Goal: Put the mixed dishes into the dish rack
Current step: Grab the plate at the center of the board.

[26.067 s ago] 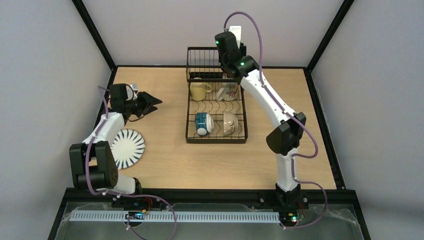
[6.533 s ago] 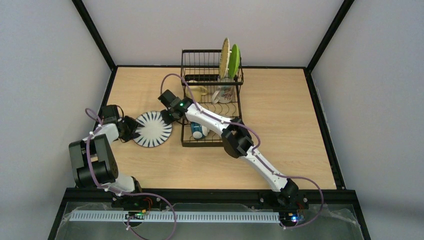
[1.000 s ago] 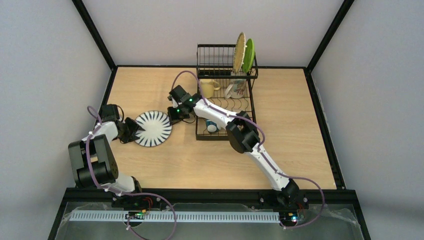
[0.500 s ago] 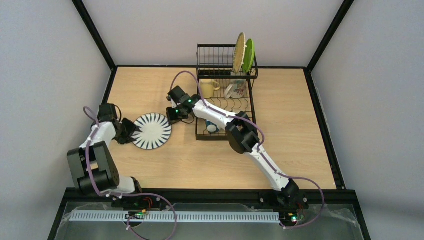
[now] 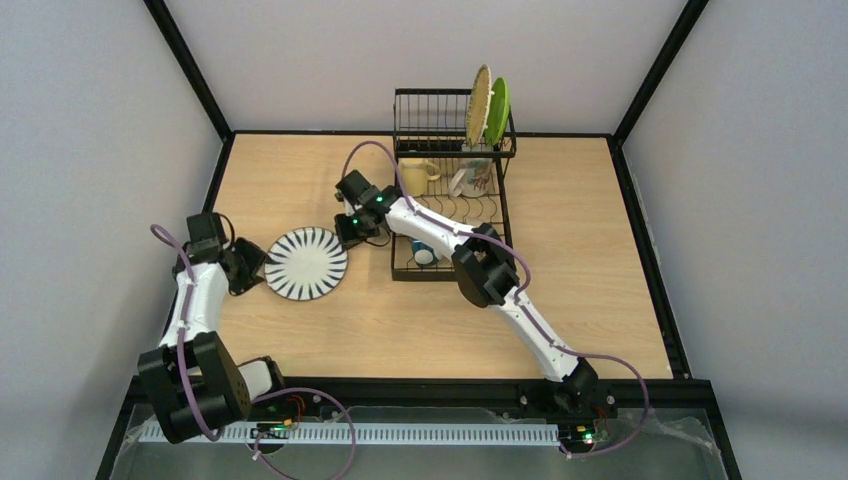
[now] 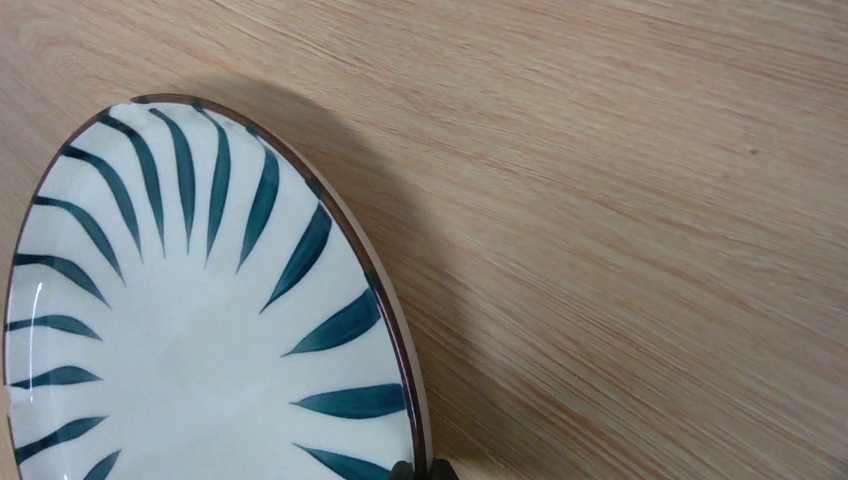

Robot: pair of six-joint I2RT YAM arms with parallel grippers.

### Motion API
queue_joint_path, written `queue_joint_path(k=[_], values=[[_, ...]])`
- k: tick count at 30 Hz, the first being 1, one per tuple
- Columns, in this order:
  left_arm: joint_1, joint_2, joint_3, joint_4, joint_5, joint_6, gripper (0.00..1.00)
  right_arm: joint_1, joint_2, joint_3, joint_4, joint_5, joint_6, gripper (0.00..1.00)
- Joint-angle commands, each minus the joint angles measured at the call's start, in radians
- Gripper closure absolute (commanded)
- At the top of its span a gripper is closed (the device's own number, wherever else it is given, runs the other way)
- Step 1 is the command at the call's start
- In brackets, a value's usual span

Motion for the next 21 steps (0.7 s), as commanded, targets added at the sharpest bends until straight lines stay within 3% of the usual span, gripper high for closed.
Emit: queue_joint_path(k=[1, 21], values=[[0.006, -0.033, -0.089, -0.025, -0.012, -0.012, 0.01, -0.016, -0.042, 0.043, -0.083, 0.019, -0.021, 1.0], [0.004, -0.058, -0.265, 0.095, -0.007, -0.099, 0.01, -0.027, -0.103, 0.058, -0.063, -0.119, 0.028, 1.0]])
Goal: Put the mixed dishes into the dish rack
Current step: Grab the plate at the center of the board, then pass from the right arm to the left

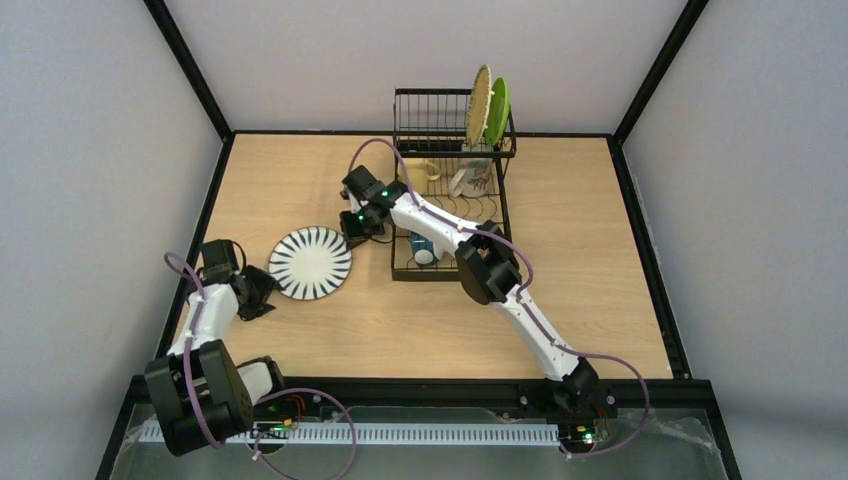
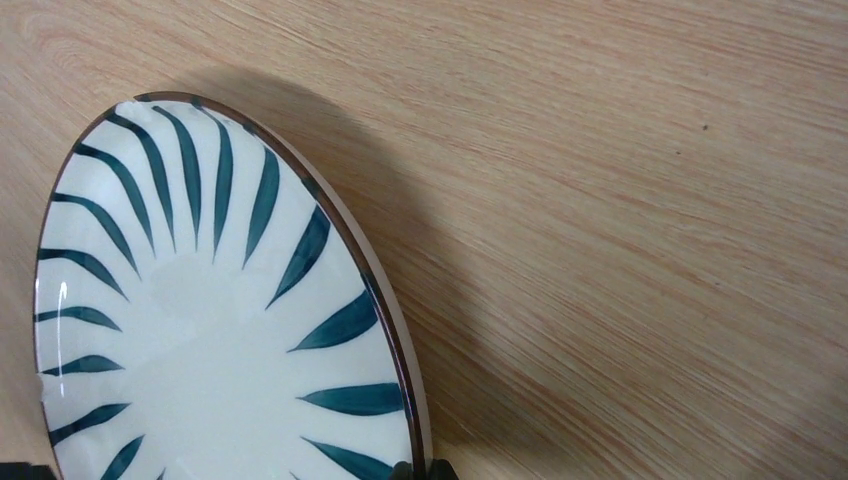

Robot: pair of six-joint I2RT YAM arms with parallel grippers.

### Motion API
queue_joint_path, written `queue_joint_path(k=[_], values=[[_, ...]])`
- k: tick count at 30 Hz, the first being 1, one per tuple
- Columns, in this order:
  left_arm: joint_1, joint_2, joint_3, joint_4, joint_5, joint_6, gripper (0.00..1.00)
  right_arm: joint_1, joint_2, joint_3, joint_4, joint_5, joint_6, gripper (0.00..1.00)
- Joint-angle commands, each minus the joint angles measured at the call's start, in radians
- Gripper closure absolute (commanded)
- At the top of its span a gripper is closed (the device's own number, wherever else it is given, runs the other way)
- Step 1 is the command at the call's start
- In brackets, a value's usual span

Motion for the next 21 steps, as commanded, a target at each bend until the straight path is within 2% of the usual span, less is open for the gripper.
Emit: queue_joint_path(k=[1, 18, 21], values=[[0.003, 0.018, -0.048, 0.077, 0.004, -0.046, 0.01, -0.001, -0.103, 0.045, -0.011, -0.066, 0.019, 1.0], [-0.014, 0.018, -0.201, 0.323, 0.034, -0.232, 0.01, 0.043, -0.112, 0.05, -0.05, -0.098, 0.012, 1.0], [-0.019, 0.003, -0.243, 0.374, 0.052, -0.274, 0.07, 0.047, -0.109, 0.049, -0.059, -0.099, 0.003, 1.0]])
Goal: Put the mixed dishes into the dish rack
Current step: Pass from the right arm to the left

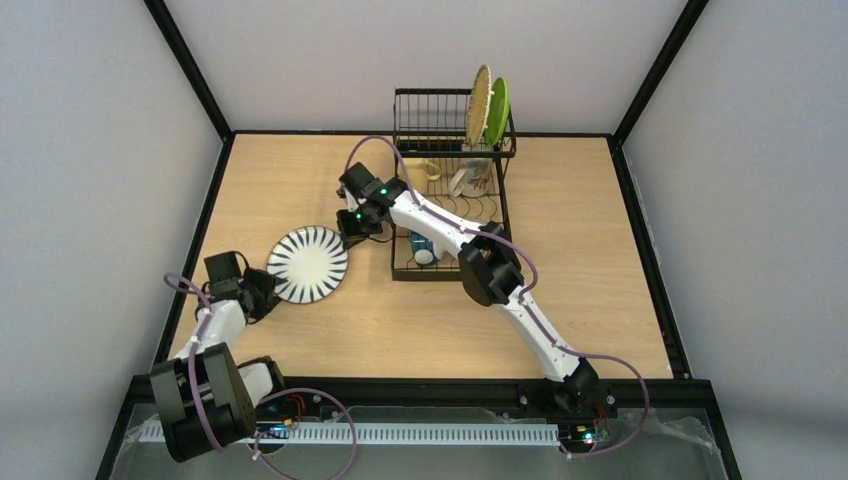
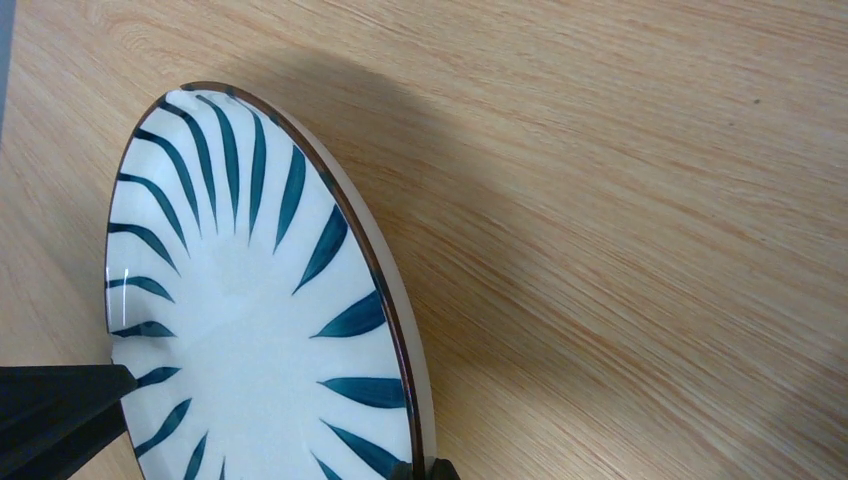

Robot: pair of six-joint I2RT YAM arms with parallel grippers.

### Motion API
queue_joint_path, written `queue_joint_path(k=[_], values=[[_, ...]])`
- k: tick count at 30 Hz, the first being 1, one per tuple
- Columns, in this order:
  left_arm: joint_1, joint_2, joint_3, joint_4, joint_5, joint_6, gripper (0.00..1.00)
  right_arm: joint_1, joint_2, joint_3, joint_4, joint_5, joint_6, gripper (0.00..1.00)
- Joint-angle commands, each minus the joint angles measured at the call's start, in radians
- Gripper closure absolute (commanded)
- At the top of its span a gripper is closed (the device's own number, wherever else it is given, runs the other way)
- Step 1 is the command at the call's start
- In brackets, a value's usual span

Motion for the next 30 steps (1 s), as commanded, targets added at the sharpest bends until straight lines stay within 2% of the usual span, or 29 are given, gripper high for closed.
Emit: queue_joint_path(k=[1, 14, 30], values=[[-0.016, 0.003, -0.098, 0.08, 0.003, -0.076, 0.09, 0.025, -0.068, 0.044, -0.025, -0.072, -0.003, 1.0], [-0.021, -0.193, -0.208, 0.19, -0.011, -0.194, 0.17, 0.045, -0.049, 0.038, -0.059, -0.077, -0.034, 1.0], [-0.041, -0.239, -0.167, 0.291, 0.077, -0.233, 0.26, 0.052, -0.006, 0.042, -0.096, -0.093, -0.063, 1.0]])
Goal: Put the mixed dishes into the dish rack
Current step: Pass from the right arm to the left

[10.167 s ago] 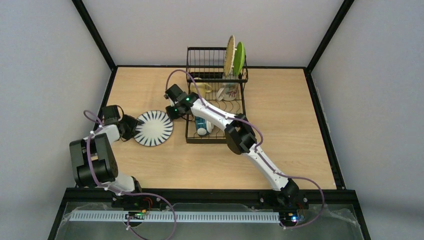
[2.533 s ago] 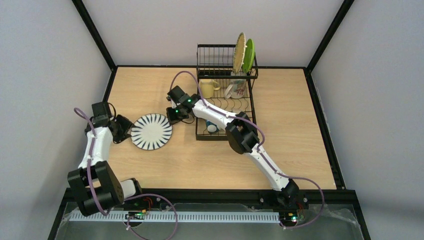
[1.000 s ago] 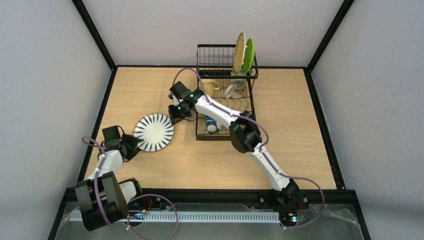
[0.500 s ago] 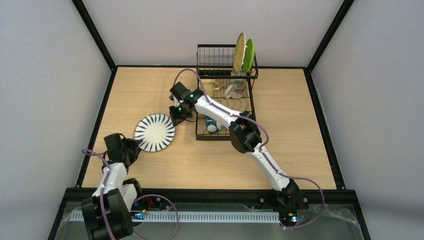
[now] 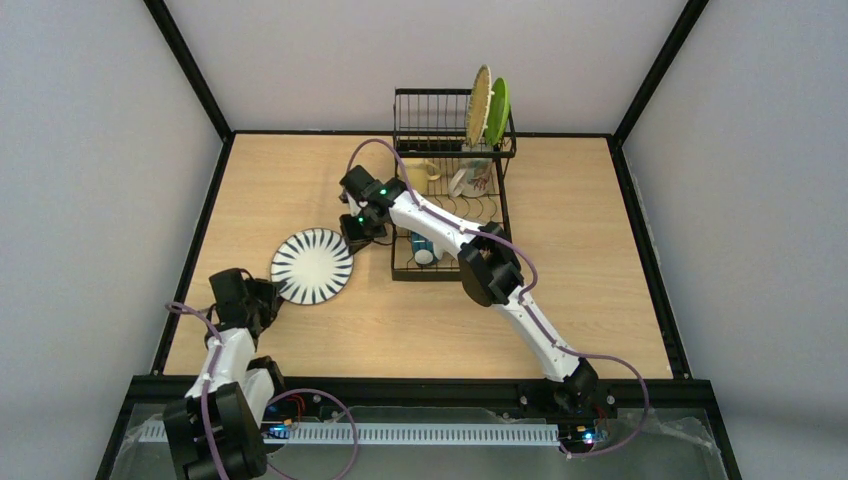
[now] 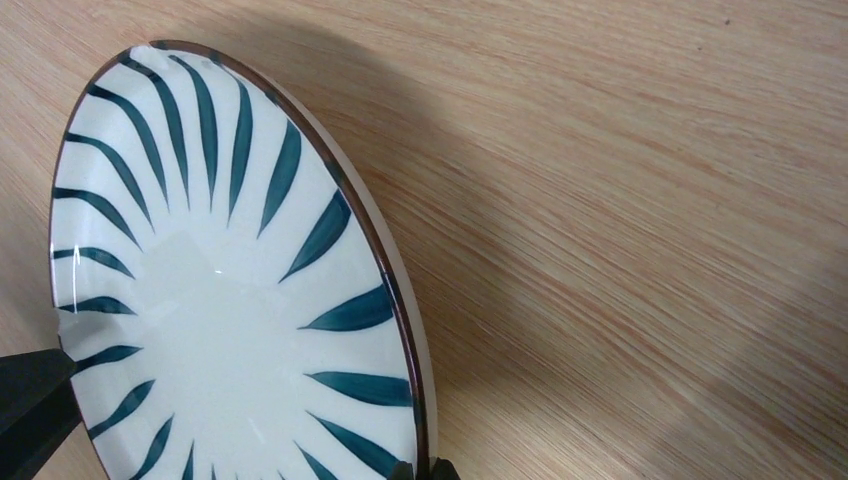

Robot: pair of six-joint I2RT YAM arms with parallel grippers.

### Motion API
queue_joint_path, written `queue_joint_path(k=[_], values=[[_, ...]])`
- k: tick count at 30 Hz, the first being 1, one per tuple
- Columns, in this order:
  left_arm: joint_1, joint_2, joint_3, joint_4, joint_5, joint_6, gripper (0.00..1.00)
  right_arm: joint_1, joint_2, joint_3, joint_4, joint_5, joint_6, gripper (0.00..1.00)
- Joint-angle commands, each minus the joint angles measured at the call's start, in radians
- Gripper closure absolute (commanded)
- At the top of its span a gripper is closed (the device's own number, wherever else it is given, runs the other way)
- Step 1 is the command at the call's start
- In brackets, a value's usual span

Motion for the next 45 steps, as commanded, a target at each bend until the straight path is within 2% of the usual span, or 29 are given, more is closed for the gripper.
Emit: queue_joint_path(k=[1, 16, 27, 30, 36, 42, 45], values=[[-0.029, -0.026, 0.033, 0.106, 0.097, -0.037, 0.26, 0.052, -0.004, 0.042, -0.026, -0.109, -0.025, 1.0], [-0.061, -0.038, 0.096, 0.153, 0.12, -0.083, 0.26, 0.06, 0.019, 0.079, -0.063, -0.11, -0.049, 1.0], [-0.125, -0.021, 0.1, 0.207, 0.077, -0.117, 0.27, 0.08, -0.001, 0.085, -0.08, -0.11, -0.065, 1.0], [-0.141, -0.011, 0.095, 0.223, 0.07, -0.119, 0.36, 0.091, -0.012, 0.081, -0.085, -0.106, -0.068, 1.0], [-0.159, -0.013, 0.093, 0.193, 0.047, -0.108, 0.75, 0.099, -0.033, 0.077, -0.092, -0.098, -0.071, 1.0], [-0.159, -0.016, 0.096, 0.143, 0.046, -0.082, 0.98, 0.099, -0.046, 0.074, -0.098, -0.077, -0.074, 1.0], [-0.16, -0.037, 0.1, 0.115, 0.037, -0.063, 0.98, 0.099, -0.059, 0.074, -0.102, -0.049, -0.081, 1.0]])
